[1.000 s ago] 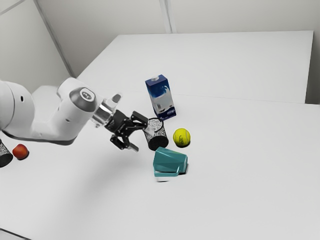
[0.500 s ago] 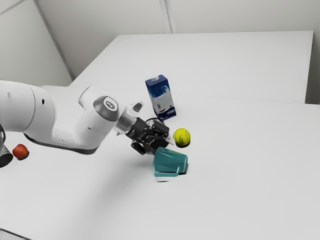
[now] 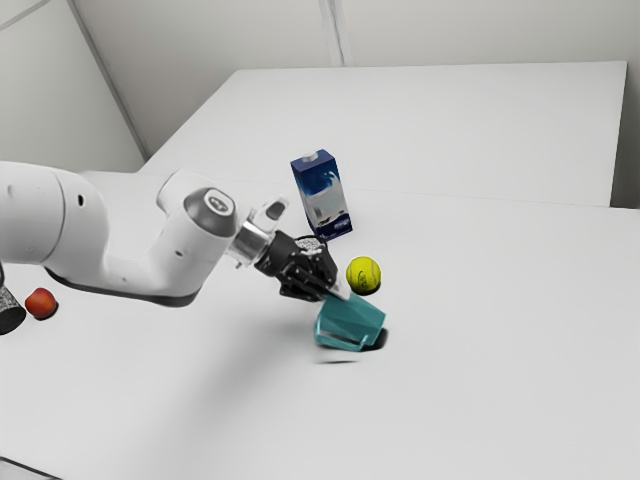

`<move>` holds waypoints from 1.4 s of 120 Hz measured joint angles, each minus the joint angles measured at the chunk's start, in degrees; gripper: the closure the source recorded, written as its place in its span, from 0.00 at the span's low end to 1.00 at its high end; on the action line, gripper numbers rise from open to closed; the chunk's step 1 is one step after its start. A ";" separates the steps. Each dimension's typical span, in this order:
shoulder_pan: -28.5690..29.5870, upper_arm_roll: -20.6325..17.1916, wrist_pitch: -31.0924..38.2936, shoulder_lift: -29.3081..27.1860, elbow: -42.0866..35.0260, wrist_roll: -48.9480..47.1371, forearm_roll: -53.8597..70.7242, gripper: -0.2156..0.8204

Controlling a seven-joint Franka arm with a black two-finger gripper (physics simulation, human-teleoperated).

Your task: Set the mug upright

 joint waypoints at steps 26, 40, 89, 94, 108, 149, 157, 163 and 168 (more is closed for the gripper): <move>-0.01 -0.08 -1.19 -1.54 -0.44 0.56 0.42 0.94; -0.22 -0.24 -1.99 -7.21 -0.44 -0.49 4.38 0.95; -0.76 5.82 -15.94 -15.33 8.16 -12.88 43.88 0.97; -0.74 6.08 -16.69 -15.11 8.31 -13.89 46.66 0.97; -0.71 6.30 -16.24 -12.80 8.14 -16.39 52.44 0.97; -0.62 6.38 -7.32 -4.93 5.40 -21.58 58.50 0.97; -0.56 6.39 -5.94 -3.90 4.93 -22.33 58.83 0.97; -0.55 6.40 -5.09 -3.28 4.81 -22.85 59.44 0.97; -0.57 6.41 -4.37 -2.77 4.77 -23.26 59.91 0.97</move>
